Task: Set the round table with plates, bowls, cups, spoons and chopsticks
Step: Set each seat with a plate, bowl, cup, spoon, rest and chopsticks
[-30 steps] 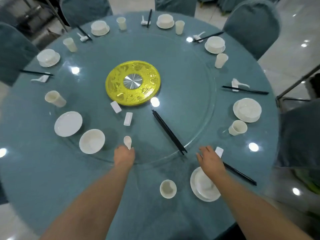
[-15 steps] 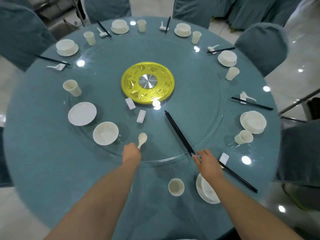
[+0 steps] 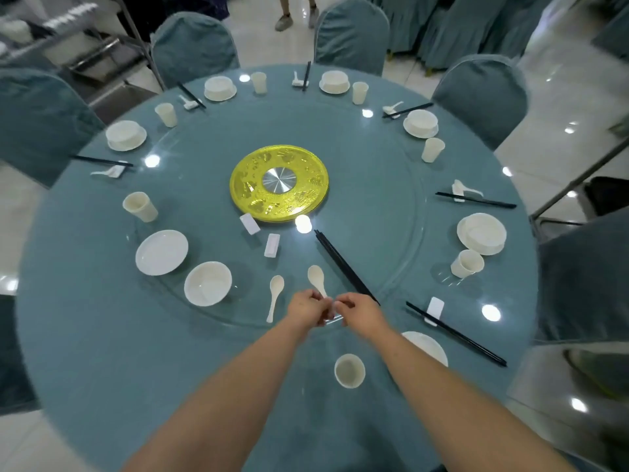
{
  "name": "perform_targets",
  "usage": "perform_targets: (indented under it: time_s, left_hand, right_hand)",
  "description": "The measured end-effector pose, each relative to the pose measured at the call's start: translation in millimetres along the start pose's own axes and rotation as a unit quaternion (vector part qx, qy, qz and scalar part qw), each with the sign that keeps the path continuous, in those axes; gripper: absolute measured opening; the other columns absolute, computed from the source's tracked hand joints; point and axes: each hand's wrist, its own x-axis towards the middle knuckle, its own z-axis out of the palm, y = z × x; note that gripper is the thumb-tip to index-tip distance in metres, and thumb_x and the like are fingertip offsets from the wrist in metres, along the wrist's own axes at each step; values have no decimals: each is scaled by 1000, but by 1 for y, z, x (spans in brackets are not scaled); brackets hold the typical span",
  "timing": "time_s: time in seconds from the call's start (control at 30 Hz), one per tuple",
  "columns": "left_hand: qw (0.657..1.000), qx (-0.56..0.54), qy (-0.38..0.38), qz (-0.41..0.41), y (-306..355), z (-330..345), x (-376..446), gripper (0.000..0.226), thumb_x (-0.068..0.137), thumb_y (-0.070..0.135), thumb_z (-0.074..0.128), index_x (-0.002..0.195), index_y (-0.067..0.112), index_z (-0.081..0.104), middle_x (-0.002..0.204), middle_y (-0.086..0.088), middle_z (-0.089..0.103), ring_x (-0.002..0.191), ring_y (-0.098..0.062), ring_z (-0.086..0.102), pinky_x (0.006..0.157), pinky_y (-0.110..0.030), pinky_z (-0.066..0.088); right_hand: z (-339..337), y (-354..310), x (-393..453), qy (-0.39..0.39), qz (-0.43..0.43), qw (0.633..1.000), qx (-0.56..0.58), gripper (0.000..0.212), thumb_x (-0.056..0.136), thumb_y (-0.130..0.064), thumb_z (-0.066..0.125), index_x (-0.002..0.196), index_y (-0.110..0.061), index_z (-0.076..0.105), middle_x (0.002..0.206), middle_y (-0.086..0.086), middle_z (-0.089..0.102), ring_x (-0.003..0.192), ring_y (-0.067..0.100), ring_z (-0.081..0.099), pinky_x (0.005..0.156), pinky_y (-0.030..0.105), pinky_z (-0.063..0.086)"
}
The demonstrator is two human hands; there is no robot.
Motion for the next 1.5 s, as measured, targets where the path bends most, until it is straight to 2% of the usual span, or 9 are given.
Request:
perform_targets:
  time_s: [0.13,0.27,0.47,0.57,0.7,0.87,1.2,1.3,1.5]
  left_hand:
    - [1000,-6,-17,-13,9,29,1,22,88,19,70,74,16,53,78,-6,66,60,-13,56,42,-17,35]
    - [997,-12,-58,-41,14,64,1,18,87,23,71,75,20,58,67,2,53,56,-10,42,44,-21,28]
    - [996,59,-62,-13,23,111,5,17,86,33,67,90,17,68,77,5,65,58,-8,49,41,-17,32]
    - [994,107,-23,30,25,111,15,19,89,35,65,84,17,66,71,5,67,57,-7,55,43,-15,39]
    - [956,285,13,62,21,87,33,31,95,37,55,88,9,67,79,-6,65,71,-21,58,68,-31,48]
    - [916,395,51,55,5,55,52,33,96,37,52,91,7,65,92,-14,69,93,-29,63,76,-31,43]
    - [894,442,66,30,-12,48,64,30,98,35,51,100,8,66,98,-14,68,99,-33,62,82,-33,45]
    - [897,437,59,21,-15,54,61,31,98,35,50,97,8,64,98,-15,68,98,-33,61,83,-34,46]
    - [908,413,60,23,-15,59,53,31,97,37,52,101,10,65,100,-12,68,100,-31,61,83,-31,44]
  right_hand:
    - [-15,15,-4,45,32,994,99,16,92,-16,61,100,-9,73,76,2,69,67,14,62,64,18,49]
    - [-34,44,-12,42,89,971,217,11,92,-9,61,99,-5,69,78,7,67,61,13,61,56,22,50]
    - [-72,94,-7,118,135,945,272,16,92,-8,59,83,-15,71,65,4,58,56,16,46,53,27,42]
    - [-97,127,-1,148,181,934,270,19,94,-5,54,84,-15,66,67,6,51,57,17,42,52,29,35]
    - [-129,168,9,164,232,929,236,15,92,-4,54,97,-9,67,71,9,54,58,19,44,54,29,34]
    - [-158,206,17,158,264,930,201,19,94,-7,47,100,-18,61,93,11,57,64,17,47,57,28,39]
    - [-174,239,31,84,281,948,126,12,96,-10,46,99,-21,51,92,7,51,59,10,42,58,24,41]
    - [-172,242,34,93,293,939,154,18,95,-6,45,102,-20,55,83,4,52,60,13,46,56,26,41]
    - [-169,242,32,131,324,916,196,34,95,-3,42,124,-9,58,99,17,57,70,25,53,53,29,41]
